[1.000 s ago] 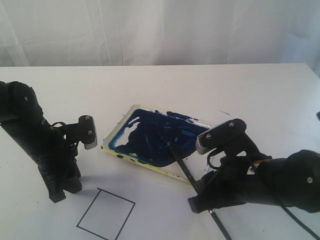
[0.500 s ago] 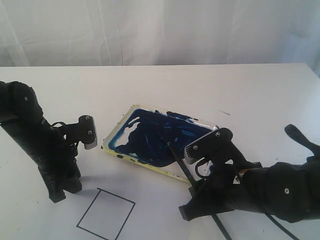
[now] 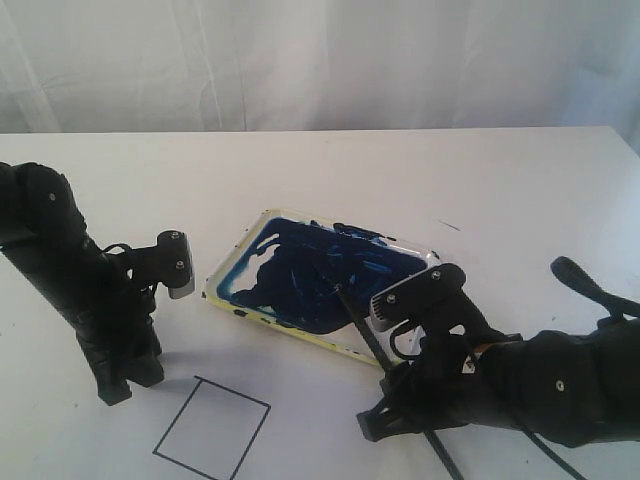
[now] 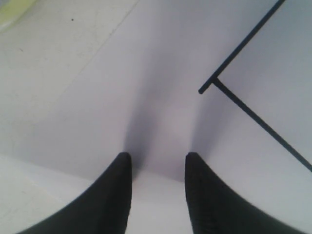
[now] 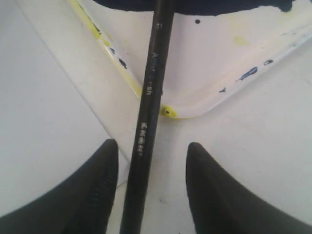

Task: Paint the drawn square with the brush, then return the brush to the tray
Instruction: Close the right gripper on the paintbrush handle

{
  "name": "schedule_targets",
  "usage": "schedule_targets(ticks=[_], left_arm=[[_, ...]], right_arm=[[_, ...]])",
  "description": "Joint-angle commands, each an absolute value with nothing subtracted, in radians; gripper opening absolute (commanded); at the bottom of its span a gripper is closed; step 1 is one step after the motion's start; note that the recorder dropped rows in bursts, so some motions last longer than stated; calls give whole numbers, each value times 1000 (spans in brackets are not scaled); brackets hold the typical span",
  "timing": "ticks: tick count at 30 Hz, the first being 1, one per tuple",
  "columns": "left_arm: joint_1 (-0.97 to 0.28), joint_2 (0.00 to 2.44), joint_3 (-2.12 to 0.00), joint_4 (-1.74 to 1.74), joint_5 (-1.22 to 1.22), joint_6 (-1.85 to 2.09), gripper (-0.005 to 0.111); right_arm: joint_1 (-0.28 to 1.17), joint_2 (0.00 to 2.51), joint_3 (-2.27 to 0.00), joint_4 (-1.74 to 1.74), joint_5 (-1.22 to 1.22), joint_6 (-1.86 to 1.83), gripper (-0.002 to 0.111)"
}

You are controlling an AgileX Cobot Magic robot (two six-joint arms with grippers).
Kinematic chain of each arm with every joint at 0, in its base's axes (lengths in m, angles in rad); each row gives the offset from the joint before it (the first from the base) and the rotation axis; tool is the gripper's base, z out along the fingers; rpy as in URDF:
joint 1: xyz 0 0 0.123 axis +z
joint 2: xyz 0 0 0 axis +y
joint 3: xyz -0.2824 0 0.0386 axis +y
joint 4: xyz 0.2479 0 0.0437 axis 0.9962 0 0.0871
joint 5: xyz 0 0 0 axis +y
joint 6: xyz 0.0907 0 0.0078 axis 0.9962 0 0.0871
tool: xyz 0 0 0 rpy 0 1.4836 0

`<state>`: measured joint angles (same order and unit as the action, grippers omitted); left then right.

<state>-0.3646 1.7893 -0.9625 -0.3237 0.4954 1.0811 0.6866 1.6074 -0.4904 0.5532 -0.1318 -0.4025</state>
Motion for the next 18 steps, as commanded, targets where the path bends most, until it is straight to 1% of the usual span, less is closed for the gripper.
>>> schedule_targets(ticks=[1,4,10,18], left_arm=[[-371,1808,-953,-337,551,1072,42],[-371,1808,-953,-337,551,1072,42],[-371,1808,-953,-337,551,1071,42],[-371,1808,-953,-337,551,1071,42]], right_arm=[[688,1609,-487,549,-119,-395,41],[688,1616,-487,549,-114,-395,38],[688,1666,-487,549,-114,-395,38],[688,1668,-487,549,-122,-395,37]])
